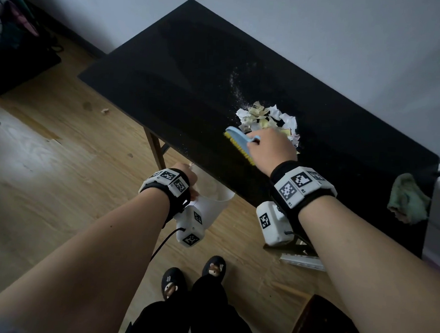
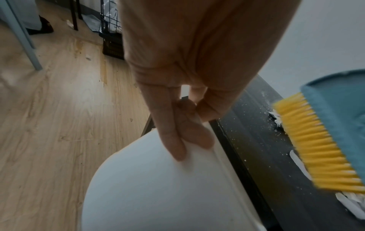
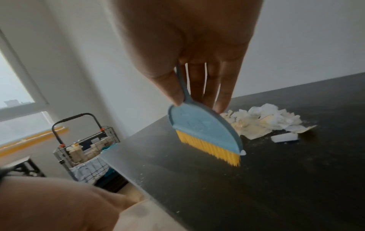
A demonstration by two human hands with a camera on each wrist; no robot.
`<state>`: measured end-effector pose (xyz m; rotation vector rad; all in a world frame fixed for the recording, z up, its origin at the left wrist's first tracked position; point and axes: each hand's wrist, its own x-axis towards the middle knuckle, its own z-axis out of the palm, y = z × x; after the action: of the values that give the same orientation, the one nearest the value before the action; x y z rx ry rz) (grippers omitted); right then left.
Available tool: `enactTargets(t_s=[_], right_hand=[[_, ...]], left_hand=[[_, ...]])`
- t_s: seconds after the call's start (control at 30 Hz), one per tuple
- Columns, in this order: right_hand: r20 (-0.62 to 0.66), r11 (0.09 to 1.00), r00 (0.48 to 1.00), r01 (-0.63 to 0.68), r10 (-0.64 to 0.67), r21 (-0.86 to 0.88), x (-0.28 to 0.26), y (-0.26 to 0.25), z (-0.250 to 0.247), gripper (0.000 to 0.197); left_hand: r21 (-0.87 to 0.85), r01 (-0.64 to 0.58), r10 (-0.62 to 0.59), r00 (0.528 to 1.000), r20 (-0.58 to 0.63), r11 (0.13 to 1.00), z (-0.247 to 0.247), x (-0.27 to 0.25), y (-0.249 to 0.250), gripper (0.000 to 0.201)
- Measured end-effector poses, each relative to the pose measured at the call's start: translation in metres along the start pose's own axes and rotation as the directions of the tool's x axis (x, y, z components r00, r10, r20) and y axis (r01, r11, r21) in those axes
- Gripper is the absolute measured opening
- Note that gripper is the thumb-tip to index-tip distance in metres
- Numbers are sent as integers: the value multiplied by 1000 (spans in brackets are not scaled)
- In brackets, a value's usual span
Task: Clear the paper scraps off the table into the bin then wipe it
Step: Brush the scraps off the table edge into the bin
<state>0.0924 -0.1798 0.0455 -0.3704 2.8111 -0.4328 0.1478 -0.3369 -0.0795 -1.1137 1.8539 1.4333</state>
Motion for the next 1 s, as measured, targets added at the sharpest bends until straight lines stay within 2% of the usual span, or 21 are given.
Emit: enactTargets(t_s=[0.1,0.43,0.5,0.67,0.8,1.0], right_hand=[[-82,998,995,-63,62,-10,1,19,-12,28],[-194,964,946,-266,261,5,30,67,-25,26],[-178,957,940,-291,289,15,35,72,-25,25],[-51,958,957,-282,284,52,43,65,-19,29],[-3,967,969,-247,247,62,41,49,-15,32],[-69,979,980,-182,189,89,37,36,-20,28]], left_hand=[[-2,2,-2,1000,-11,1000,0,-2,3,50],[70,47,-46,999,-10,996,4,7,12,59],[78,44,-44,999,-9,996,3,4,16,58],[106,65,-68,997,23,992,1,8,18,56],[133,56,-61,998,31,990,1,10,19,59],[113,30,-33,999,22,993,0,7,19,61]])
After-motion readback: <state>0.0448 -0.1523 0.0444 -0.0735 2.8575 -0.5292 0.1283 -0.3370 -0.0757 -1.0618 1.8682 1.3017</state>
